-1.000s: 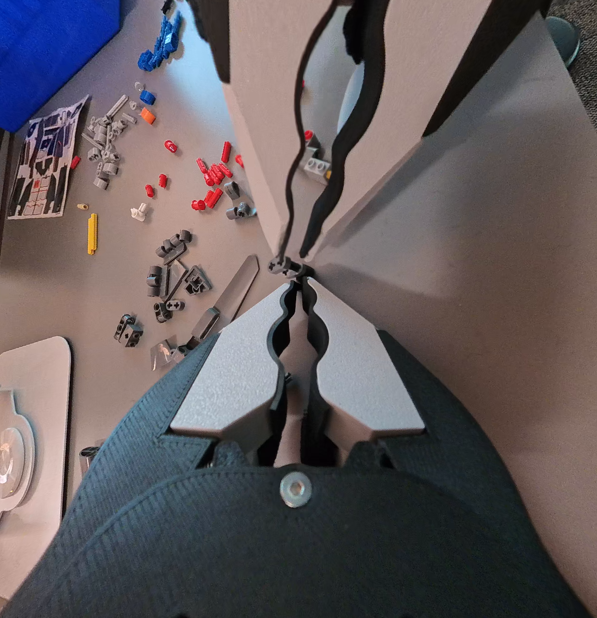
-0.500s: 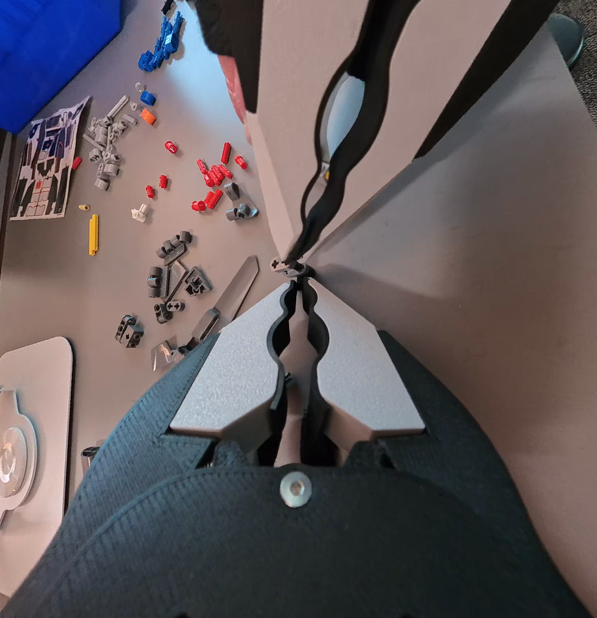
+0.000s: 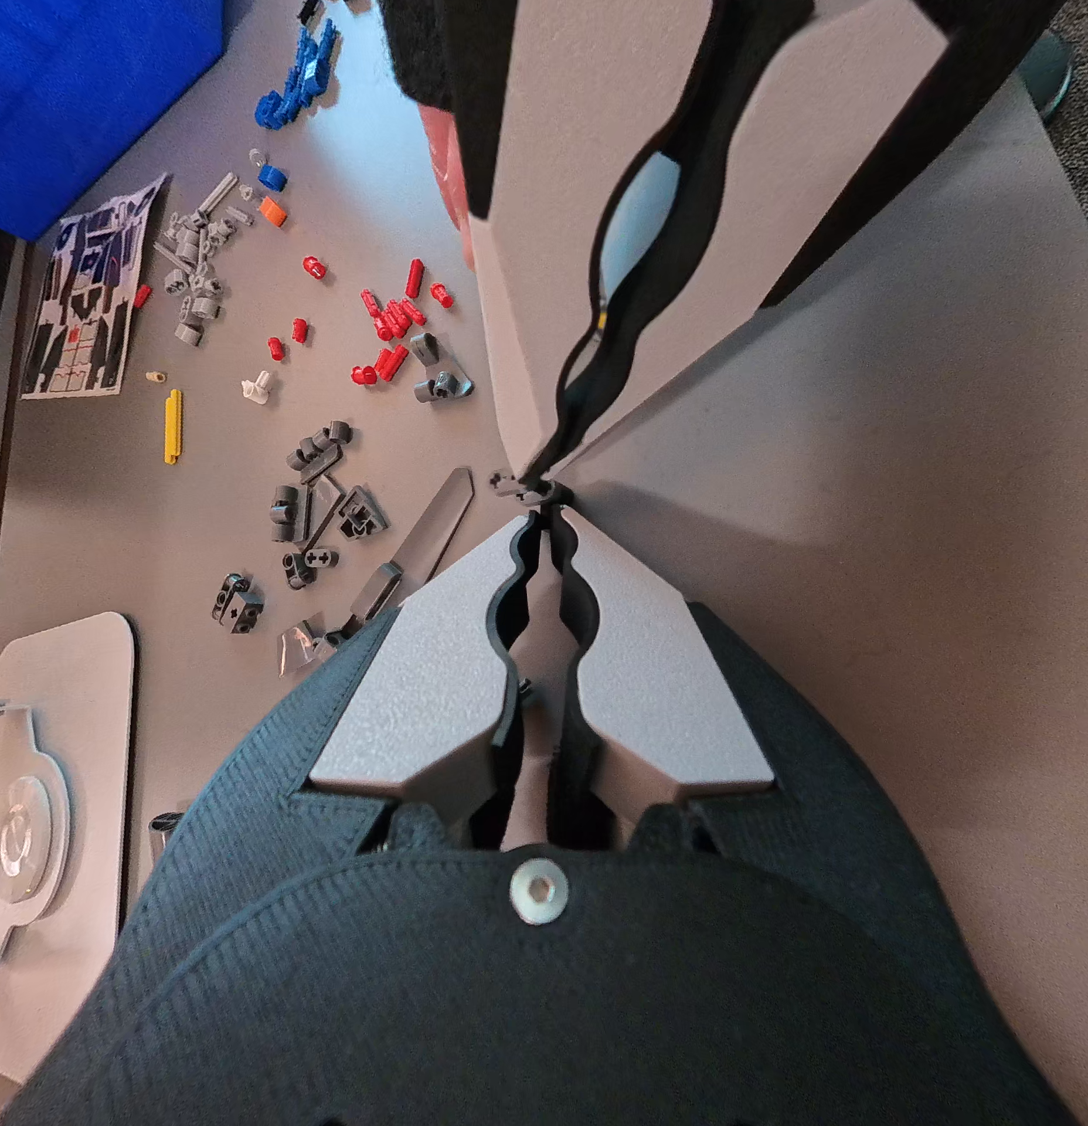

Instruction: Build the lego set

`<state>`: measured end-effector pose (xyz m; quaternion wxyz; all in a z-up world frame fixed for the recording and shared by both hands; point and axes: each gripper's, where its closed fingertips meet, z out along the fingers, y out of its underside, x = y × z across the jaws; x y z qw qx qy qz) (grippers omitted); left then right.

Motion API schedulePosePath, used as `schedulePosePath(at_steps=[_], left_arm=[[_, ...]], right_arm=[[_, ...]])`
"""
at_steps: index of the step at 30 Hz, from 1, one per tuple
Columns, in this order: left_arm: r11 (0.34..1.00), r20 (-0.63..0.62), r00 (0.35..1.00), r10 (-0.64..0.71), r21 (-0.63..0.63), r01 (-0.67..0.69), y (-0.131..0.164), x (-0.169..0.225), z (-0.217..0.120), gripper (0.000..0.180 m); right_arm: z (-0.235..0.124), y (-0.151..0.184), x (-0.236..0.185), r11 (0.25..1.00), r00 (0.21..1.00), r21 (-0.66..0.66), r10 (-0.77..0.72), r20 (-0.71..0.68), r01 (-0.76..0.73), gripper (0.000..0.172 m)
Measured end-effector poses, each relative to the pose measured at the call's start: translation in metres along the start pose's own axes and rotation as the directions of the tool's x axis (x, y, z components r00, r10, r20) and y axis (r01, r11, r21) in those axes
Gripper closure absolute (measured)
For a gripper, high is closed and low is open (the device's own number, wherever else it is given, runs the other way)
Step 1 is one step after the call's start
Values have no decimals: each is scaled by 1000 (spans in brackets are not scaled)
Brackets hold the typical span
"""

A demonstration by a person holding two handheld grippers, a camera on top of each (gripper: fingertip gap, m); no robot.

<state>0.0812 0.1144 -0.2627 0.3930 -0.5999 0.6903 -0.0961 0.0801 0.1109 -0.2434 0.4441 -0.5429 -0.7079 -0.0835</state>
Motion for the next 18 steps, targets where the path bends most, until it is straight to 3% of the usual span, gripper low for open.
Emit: schedulePosePath(at_steps=[8, 12, 15, 18], left_arm=[[1000, 2, 1000, 11, 6, -11, -1, 1, 0, 179], [1000, 2, 1000, 14, 6, -14, -1, 1, 0, 179], [1000, 0, 1000, 14, 8, -14, -1, 1, 0, 179], [1000, -1, 1000, 14, 8, -14, -1, 1, 0, 179]], right_arm=[[-6, -5, 2, 967, 963, 94, 222, 154, -238, 158], [-3, -3, 15, 945, 931, 108, 279, 234, -310, 165], [-3, -3, 15, 926, 880, 80, 321, 351, -370, 160], [-3, -3, 16, 922, 850, 65, 323, 415, -382, 172]])
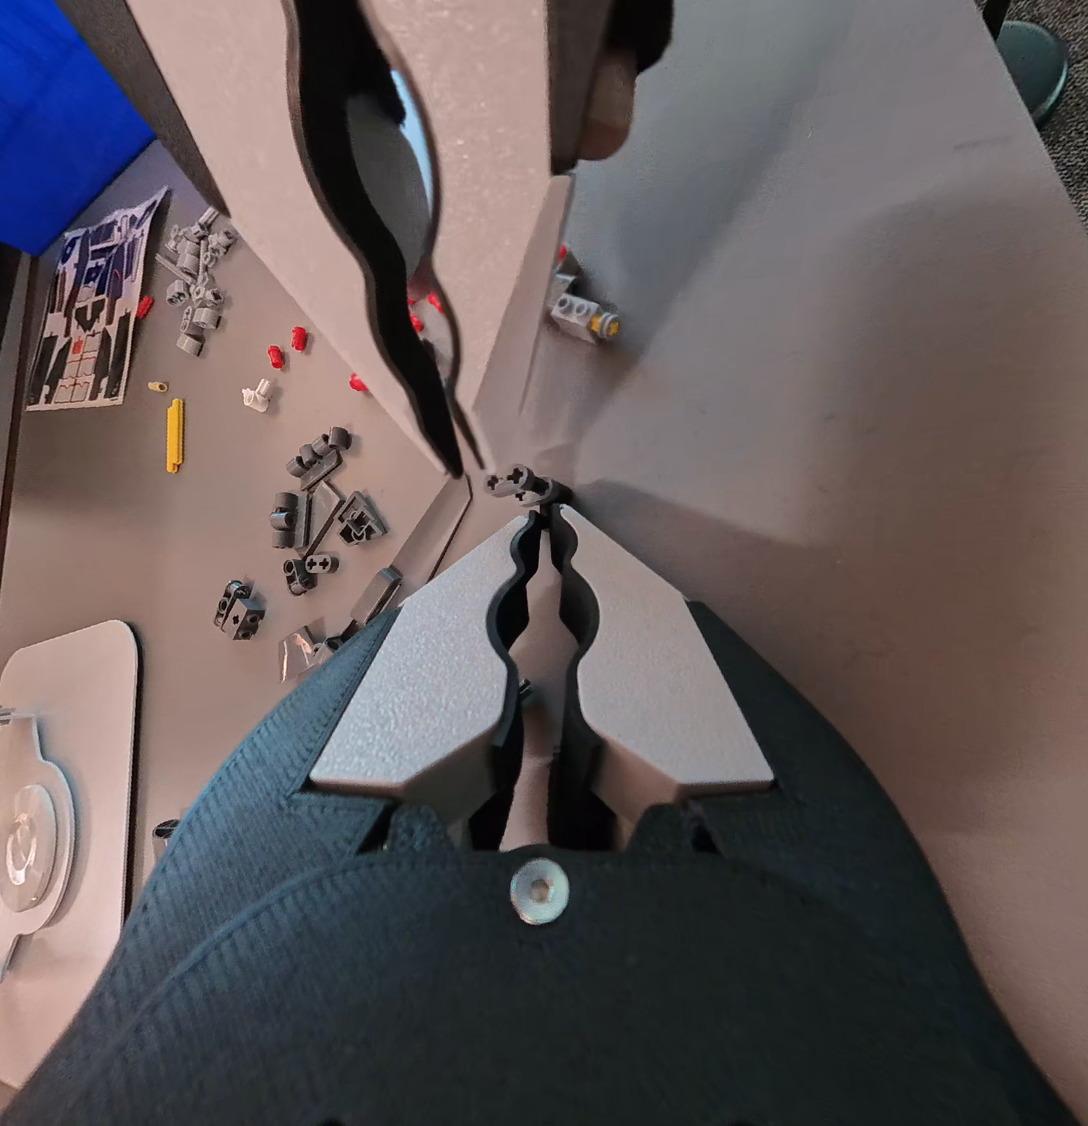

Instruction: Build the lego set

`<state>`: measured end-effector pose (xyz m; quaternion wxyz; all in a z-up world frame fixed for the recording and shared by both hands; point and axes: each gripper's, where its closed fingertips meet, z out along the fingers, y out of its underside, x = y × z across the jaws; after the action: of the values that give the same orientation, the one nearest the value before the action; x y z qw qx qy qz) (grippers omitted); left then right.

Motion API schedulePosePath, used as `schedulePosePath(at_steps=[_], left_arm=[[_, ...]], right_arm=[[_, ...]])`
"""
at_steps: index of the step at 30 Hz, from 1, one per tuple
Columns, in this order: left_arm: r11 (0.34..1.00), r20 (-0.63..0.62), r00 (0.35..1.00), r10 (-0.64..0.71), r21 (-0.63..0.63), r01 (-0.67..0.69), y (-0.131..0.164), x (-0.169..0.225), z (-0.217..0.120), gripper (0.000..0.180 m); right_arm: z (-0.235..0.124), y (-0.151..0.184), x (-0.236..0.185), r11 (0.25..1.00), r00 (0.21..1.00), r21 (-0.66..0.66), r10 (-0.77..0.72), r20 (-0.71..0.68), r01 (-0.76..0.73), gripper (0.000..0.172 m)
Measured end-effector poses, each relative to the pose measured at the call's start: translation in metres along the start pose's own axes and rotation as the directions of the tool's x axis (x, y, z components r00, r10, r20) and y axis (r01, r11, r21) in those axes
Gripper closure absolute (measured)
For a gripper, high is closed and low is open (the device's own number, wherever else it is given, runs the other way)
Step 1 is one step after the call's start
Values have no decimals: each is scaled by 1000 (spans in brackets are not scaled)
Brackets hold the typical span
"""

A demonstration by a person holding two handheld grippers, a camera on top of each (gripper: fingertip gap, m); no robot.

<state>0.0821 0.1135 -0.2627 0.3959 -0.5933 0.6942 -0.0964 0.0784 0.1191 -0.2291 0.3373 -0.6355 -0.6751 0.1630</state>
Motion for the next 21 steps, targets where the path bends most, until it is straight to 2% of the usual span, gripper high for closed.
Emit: schedulePosePath(at_steps=[9, 21], left_arm=[[1000, 1, 1000, 4, 1, -4, 0, 0, 0, 179], [1000, 4, 1000, 11, 1, -11, 0, 0, 0, 179]], right_arm=[[7, 6, -8, 997, 996, -75, -1, 94, 8, 172], [7, 7, -9, 992, 991, -125, 21, 130, -5, 172]])
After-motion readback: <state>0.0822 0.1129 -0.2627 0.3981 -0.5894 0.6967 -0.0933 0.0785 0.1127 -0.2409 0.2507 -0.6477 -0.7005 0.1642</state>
